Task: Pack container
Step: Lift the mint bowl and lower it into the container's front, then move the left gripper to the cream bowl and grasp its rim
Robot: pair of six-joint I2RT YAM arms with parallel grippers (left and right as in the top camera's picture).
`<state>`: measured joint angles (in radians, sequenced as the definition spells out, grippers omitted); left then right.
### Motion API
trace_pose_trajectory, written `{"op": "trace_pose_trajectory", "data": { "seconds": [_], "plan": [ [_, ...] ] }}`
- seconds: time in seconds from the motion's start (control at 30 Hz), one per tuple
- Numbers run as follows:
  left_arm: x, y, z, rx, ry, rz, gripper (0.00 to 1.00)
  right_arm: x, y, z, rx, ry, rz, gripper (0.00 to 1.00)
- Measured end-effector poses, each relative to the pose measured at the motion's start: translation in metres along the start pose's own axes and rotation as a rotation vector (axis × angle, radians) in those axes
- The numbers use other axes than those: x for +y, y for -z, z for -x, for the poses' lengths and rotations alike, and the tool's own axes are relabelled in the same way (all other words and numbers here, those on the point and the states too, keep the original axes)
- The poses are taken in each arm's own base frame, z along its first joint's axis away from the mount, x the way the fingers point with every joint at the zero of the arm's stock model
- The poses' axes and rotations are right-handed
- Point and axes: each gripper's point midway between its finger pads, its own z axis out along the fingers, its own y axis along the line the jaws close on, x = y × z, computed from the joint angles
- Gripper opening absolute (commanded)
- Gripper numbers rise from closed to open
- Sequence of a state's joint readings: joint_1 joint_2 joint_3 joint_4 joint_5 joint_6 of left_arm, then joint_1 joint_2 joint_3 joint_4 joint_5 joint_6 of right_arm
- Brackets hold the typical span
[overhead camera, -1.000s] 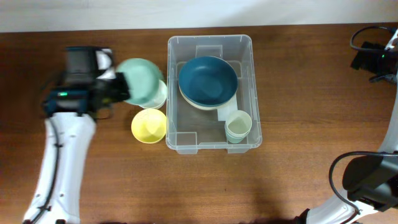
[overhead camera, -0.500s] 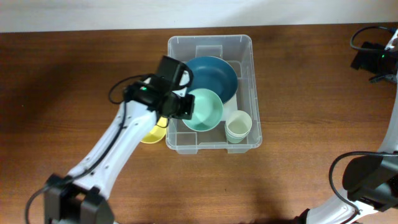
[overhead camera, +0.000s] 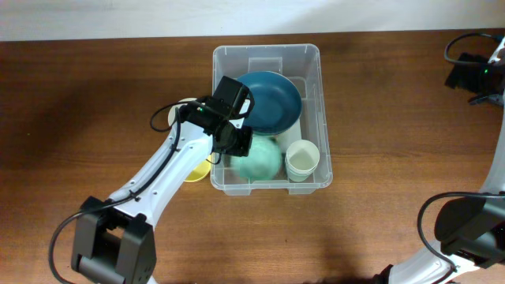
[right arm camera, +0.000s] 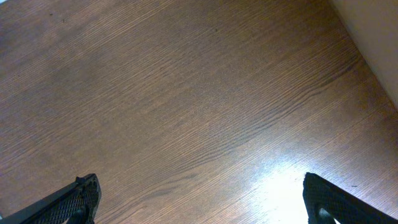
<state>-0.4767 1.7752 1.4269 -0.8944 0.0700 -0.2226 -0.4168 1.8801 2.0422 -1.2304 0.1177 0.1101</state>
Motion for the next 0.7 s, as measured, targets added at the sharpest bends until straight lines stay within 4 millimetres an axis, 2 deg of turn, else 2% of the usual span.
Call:
{"op": "trace_pose_trajectory", "data": {
  "seconds": [0.13, 0.27, 0.4, 0.43, 0.5, 0.67, 0.7],
  "plan": [
    [0.004, 0.013, 0.010, -0.015, 0.017, 0.002, 0.35, 0.000, 0.000, 0.000, 0.000, 0.001, 0.000, 0.99],
    [0.020, 0.054, 0.044, -0.096, 0.067, 0.006, 0.30, 0.000, 0.000, 0.000, 0.000, 0.000, 0.000, 0.99],
    [0.055, 0.100, 0.066, -0.165, 0.154, 0.033, 0.29, 0.000, 0.000, 0.000, 0.000, 0.001, 0.000, 0.99],
    [0.060, 0.105, 0.066, -0.171, 0.166, 0.039, 0.29, 0.000, 0.000, 0.000, 0.000, 0.000, 0.000, 0.99],
    [0.085, 0.122, 0.064, -0.189, 0.223, 0.063, 0.30, 0.000, 0.000, 0.000, 0.000, 0.001, 0.000, 0.99],
    [0.136, 0.138, 0.049, -0.182, 0.364, 0.115, 0.46, 0.000, 0.000, 0.000, 0.000, 0.000, 0.000, 0.99],
    [0.144, 0.139, 0.048, -0.184, 0.388, 0.123, 0.55, 0.000, 0.000, 0.000, 0.000, 0.000, 0.000, 0.99]
  ]
}}
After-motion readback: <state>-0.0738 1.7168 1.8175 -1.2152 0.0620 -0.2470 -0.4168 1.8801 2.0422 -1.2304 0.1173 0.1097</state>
